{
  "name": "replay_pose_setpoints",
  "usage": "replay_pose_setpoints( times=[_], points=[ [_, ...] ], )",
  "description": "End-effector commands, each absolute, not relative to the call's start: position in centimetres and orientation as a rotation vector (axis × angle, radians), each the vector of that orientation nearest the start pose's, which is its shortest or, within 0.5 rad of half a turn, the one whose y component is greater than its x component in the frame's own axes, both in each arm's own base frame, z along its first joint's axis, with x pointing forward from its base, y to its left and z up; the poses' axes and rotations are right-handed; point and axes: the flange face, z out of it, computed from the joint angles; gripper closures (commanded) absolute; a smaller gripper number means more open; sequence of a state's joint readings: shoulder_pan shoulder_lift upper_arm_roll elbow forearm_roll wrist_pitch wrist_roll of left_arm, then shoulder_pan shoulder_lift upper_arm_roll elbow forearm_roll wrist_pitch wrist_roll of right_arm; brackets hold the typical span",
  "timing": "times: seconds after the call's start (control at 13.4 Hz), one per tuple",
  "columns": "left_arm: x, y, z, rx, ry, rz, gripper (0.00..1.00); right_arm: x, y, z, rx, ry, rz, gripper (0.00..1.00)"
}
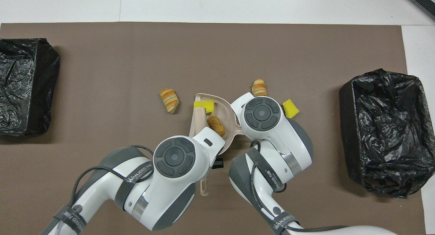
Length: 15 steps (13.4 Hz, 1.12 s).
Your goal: Sweep and dump trash in bin
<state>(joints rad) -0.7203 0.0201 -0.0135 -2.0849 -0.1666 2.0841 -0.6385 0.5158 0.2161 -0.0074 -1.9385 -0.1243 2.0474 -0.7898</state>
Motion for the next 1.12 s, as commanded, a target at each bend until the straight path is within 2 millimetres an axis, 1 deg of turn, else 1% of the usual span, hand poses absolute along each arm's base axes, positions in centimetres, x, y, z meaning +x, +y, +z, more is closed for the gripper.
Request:
replay_pose_setpoints(
  times=[0.0,0.07,0.15,0.22,0.3,0.37,0.45,0.52,0.67,0.75,0.89,1.04],
  points=[
    [44.7,-31.1,41.3,-3.241,0.105,0.175,1.0,51.5,27.5,36.8,-2.489,-2.078,0.173,1.0],
    [46.9,-28.0,40.8,-3.248,0.197,0.155,1.0,51.5,27.6,36.8,-2.491,-2.076,0.172,1.0],
    [48.6,-25.5,40.7,-3.251,0.274,0.13,1.0,51.5,27.6,36.8,-2.493,-2.074,0.172,1.0],
    [50.1,-23.1,40.5,-3.258,0.286,0.089,1.0,51.5,27.5,36.9,-2.494,-2.073,0.17,1.0],
    [51.3,-20.9,39.7,-3.243,0.305,0.075,1.0,51.6,27.2,36.7,-2.493,-2.072,0.173,1.0],
    [52.1,-19.5,38.8,-3.186,0.39,0.065,1.0,51.8,26.6,36.4,-2.5,-2.063,0.162,1.0],
    [52.5,-18.6,38.0,-3.16,0.427,0.071,1.0,51.7,26.6,36.0,-2.499,-2.065,0.152,1.0],
    [52.6,-18.5,36.9,-3.151,0.45,0.098,1.0,51.6,26.7,35.8,-2.503,-2.061,0.146,1.0],
    [52.1,-19.3,36.0,-3.14,0.476,0.13,1.0,51.4,26.7,35.0,-2.503,-2.062,0.125,1.0],
    [51.4,-20.6,35.8,-3.132,0.51,0.148,1.0,51.5,26.6,35.0,-2.505,-2.06,0.126,1.0],
    [49.3,-23.4,35.3,-3.111,0.575,0.175,1.0,51.6,26.5,35.1,-2.507,-2.058,0.121,1.0],
    [46.2,-27.6,35.4,-3.09,0.594,0.207,1.0,51.6,26.5,35.1,-2.509,-2.057,0.121,1.0]
  ],
)
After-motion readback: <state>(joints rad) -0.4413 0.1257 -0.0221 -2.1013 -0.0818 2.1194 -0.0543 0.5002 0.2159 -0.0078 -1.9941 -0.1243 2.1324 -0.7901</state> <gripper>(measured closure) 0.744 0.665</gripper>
